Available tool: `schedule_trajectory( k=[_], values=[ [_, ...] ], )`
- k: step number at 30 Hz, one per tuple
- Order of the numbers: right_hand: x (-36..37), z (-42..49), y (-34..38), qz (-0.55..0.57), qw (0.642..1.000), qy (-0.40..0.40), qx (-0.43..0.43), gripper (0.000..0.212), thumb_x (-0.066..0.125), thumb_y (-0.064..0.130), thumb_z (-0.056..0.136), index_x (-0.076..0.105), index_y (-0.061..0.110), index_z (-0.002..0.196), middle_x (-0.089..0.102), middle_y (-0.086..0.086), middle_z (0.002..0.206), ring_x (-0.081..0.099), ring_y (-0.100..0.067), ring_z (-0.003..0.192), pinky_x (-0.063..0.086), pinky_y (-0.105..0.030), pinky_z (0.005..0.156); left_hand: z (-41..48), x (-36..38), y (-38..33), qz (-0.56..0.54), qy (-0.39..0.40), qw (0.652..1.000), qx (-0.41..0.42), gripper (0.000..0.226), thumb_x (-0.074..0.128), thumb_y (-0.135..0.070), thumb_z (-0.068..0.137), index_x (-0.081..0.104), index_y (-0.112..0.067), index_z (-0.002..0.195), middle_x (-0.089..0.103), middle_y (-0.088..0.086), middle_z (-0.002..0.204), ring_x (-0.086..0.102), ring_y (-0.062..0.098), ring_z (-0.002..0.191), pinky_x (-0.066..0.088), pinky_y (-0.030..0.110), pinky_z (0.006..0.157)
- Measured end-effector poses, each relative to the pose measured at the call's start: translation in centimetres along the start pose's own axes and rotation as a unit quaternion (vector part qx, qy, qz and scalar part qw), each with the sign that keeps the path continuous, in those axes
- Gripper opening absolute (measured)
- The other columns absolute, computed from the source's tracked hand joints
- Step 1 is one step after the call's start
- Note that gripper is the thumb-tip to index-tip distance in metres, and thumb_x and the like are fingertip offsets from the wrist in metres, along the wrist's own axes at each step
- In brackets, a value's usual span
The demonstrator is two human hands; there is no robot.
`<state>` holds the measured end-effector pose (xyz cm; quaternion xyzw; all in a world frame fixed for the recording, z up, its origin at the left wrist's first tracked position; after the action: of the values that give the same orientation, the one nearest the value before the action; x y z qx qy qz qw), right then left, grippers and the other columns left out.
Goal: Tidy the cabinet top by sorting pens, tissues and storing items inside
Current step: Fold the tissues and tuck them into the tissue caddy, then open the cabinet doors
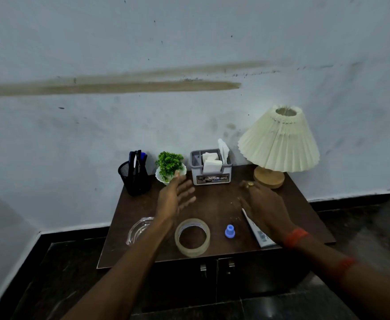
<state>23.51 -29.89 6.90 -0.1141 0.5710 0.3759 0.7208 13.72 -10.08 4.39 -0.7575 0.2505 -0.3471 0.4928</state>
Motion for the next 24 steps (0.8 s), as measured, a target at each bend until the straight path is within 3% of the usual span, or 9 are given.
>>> schedule_trajectory(
  k=[4,10,16,20,24],
  values=[
    [-0.2,-3.8,-2.9,0.031,0.997,0.030,0.067,0.039,0.057,0.029,0.094,0.057,0.014,0.130,0.060,-0.003,0.130,0.062,-0.022,0.112,0.050,-0.033,0.091,-2.8,-0.4,1.5,0.006,-0.019,1.000,-0.017,0.046,0.041,-0.035,0.102,0.054,-0.005,0.134,0.062,0.015,0.127,0.061,0.028,0.109,0.051,0.036,0.088],
    [-1.3,-8.6,-4.2,0.054,0.993,0.046,0.090,0.033,0.059,0.031,0.092,0.060,0.023,0.124,0.064,0.002,0.125,0.065,-0.016,0.105,0.052,-0.027,0.085,-7.0,0.2,3.3,0.045,-0.041,0.998,-0.024,0.041,0.044,-0.035,0.101,0.057,-0.008,0.130,0.064,0.010,0.121,0.063,0.027,0.110,0.052,0.031,0.084],
    [-1.6,-12.5,-3.2,0.050,0.994,0.059,0.075,0.036,0.058,0.033,0.091,0.058,0.025,0.126,0.061,0.002,0.130,0.066,-0.017,0.106,0.056,-0.031,0.085,-11.9,1.3,4.2,0.139,-0.042,0.989,0.010,0.022,0.046,-0.037,0.100,0.064,-0.026,0.097,0.066,-0.001,0.112,0.061,0.017,0.109,0.048,0.029,0.088],
    [-2.0,-14.3,-2.0,0.057,0.994,0.063,0.067,0.038,0.057,0.036,0.092,0.055,0.023,0.128,0.060,0.003,0.129,0.063,-0.013,0.110,0.052,-0.026,0.086,-14.0,0.8,5.2,0.190,-0.053,0.980,0.024,0.034,0.049,-0.040,0.099,0.066,-0.020,0.120,0.066,0.001,0.126,0.058,0.015,0.122,0.042,0.040,0.110],
    [-1.7,-15.4,-0.8,0.070,0.993,0.069,0.071,0.039,0.057,0.036,0.092,0.056,0.018,0.127,0.062,0.000,0.125,0.064,-0.017,0.108,0.053,-0.029,0.086,-15.4,-0.6,6.1,0.198,-0.066,0.978,0.023,0.034,0.048,-0.038,0.100,0.066,-0.021,0.123,0.065,0.001,0.129,0.056,0.018,0.125,0.038,0.045,0.113]
  ],
)
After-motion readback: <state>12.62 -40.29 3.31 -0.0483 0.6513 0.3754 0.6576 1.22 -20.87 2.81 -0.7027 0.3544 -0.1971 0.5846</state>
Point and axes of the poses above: each hand's wrist, its own z-axis towards the middle knuckle, its own x-axis out of the palm, y = z × x, the point moved 9 cm from there along z, towards the middle knuckle
